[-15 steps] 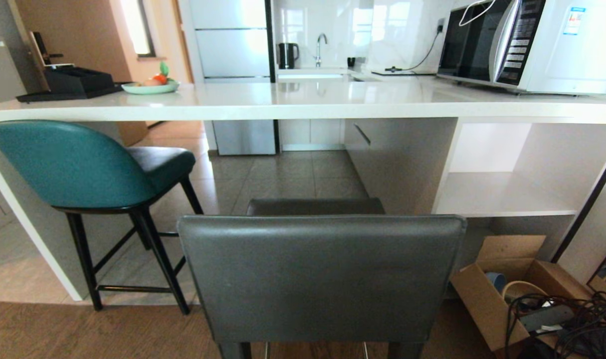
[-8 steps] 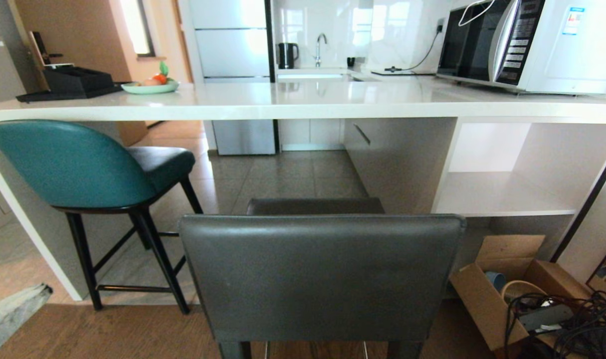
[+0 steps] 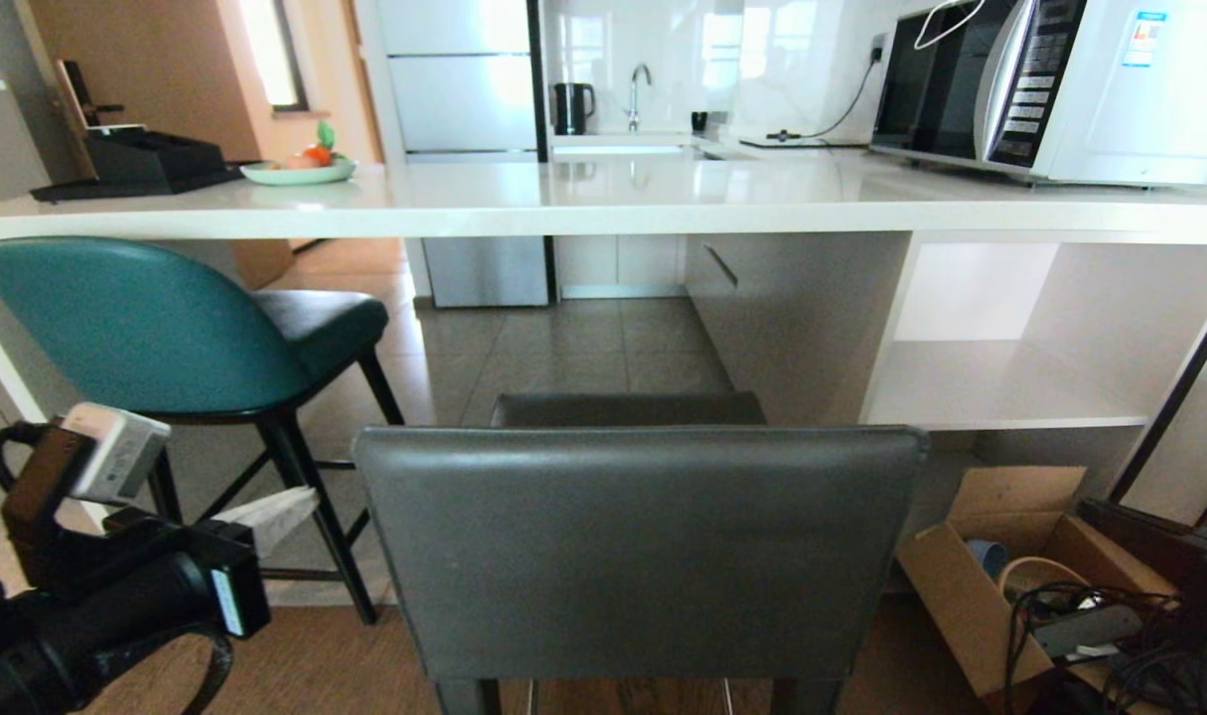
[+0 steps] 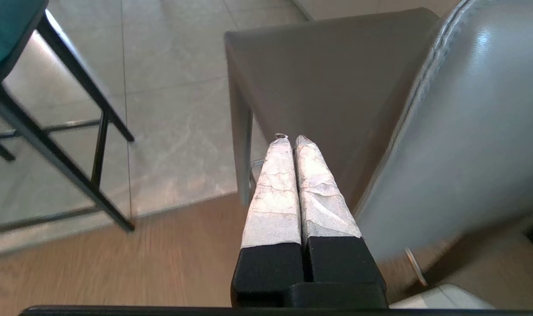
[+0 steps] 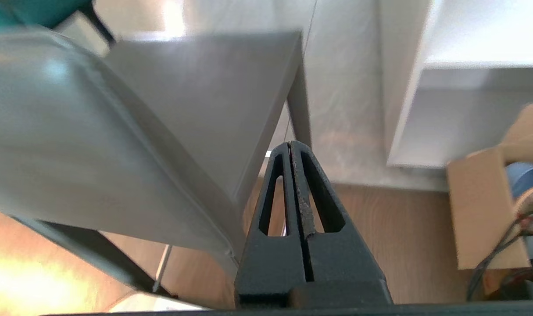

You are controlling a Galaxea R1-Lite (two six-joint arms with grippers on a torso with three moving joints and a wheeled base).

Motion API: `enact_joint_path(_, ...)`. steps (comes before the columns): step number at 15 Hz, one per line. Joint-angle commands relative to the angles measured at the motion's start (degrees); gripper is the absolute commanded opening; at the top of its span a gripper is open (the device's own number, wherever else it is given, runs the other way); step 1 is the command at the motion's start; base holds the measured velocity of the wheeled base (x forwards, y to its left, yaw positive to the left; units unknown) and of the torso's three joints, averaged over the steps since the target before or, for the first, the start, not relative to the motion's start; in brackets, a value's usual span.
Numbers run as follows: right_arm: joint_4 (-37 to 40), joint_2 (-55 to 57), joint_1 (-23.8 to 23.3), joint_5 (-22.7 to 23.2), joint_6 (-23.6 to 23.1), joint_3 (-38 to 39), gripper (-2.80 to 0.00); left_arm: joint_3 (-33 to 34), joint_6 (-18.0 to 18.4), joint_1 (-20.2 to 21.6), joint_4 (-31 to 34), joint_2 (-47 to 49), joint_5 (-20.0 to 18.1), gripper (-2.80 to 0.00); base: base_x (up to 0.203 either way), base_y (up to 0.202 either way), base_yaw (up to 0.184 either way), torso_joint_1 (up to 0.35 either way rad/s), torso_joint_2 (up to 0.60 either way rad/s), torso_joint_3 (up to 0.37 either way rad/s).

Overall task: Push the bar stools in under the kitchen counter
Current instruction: Push the gray chair back under the dining table

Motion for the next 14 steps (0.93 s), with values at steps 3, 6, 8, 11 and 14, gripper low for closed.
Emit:
enact_joint_path(3,-5.36,13.47,4.93,-0.60,-1.01,0.01,-2.80,0.99,-1.11,-6.64,-8.42,10.50,4.75,-2.80,0.000,0.000,0.000,0.000,0.00,0.000)
enact_joint_path(6,-10.39,17.77,13.21,-7.72,-1.12,0.01,-2.80,1.17,-1.12,-6.99,-8.42,10.04,4.76,-2.80,0.000,0.000,0.000,0.000,0.00,0.000)
enact_joint_path(8,-11.71,18.93,19.57,-11.31,-1.03,-0.22,-2.80,1.17,-1.12,-7.16,-8.42,10.34,4.69,-2.80,0.000,0.000,0.000,0.000,0.00,0.000)
enact_joint_path(11,-13.23,24.18,22.51,-13.85,-0.67,-1.31,-2.80,0.93,-1.38,-7.10,-8.51,12.35,4.67,-2.80,0.000,0.000,0.000,0.000,0.00,0.000)
enact_joint_path(14,-18.72,30.38,22.75,-14.49,-0.70,-2.53,-2.80,-1.38,-1.36,-6.46,-10.14,15.95,4.66,-2.80,0.000,0.000,0.000,0.000,0.00,0.000)
